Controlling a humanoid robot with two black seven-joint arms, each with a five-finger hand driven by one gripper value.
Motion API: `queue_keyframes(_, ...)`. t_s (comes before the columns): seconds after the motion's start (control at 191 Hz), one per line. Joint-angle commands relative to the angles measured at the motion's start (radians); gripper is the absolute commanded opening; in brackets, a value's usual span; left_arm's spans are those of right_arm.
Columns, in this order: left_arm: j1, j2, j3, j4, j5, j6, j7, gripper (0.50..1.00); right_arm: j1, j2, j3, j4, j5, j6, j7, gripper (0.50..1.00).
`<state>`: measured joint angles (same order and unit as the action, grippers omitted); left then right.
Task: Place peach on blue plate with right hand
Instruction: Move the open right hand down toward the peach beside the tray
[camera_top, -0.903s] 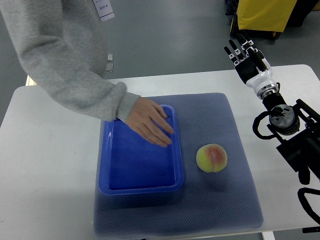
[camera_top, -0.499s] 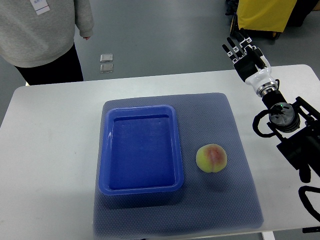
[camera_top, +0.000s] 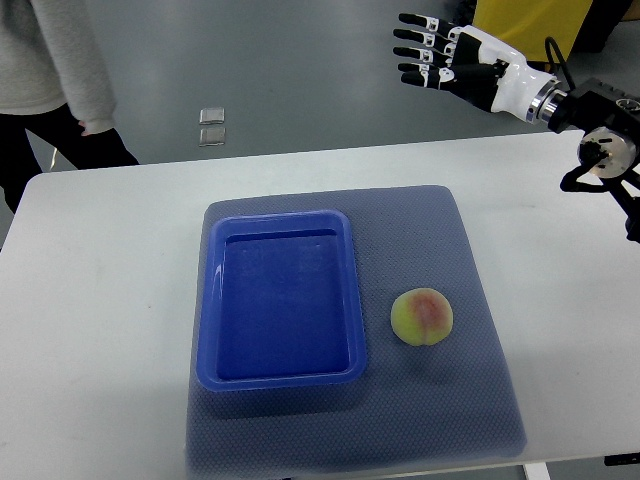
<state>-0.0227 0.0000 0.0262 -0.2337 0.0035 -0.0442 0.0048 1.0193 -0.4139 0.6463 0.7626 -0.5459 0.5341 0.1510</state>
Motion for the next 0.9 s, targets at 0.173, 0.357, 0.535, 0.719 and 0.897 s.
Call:
queue_keyframes(0.173,-0.017,0.0,0.0,-0.001,0.006,-0.005,0.0,1.0,0.308,-0.143,-0.401,0.218,-0.322,0.077,-0.131,0.928)
queue_keyframes(0.357,-0.017,0.0,0.0,-0.001,0.006,-0.006,0.001,1.0,0.439,-0.187,-0.571,0.348,-0.324,0.077,-0.154,0.928)
queue_keyframes(0.535,-0.017,0.0,0.0,-0.016,0.007,-0.008,0.001,1.0,0.495,-0.282,-0.679,0.581,-0.315,0.077,-0.186,0.928)
queue_keyframes(0.719,-0.017,0.0,0.0,-0.019,0.006,-0.008,0.001,1.0,0.429,-0.338,-0.703,0.658,-0.313,0.077,-0.185,0.928)
queue_keyframes(0.897,-0.017,0.0,0.0,-0.018,0.006,-0.006,0.001,1.0,0.343,-0.348,-0.695,0.681,-0.322,0.077,-0.179,0.928)
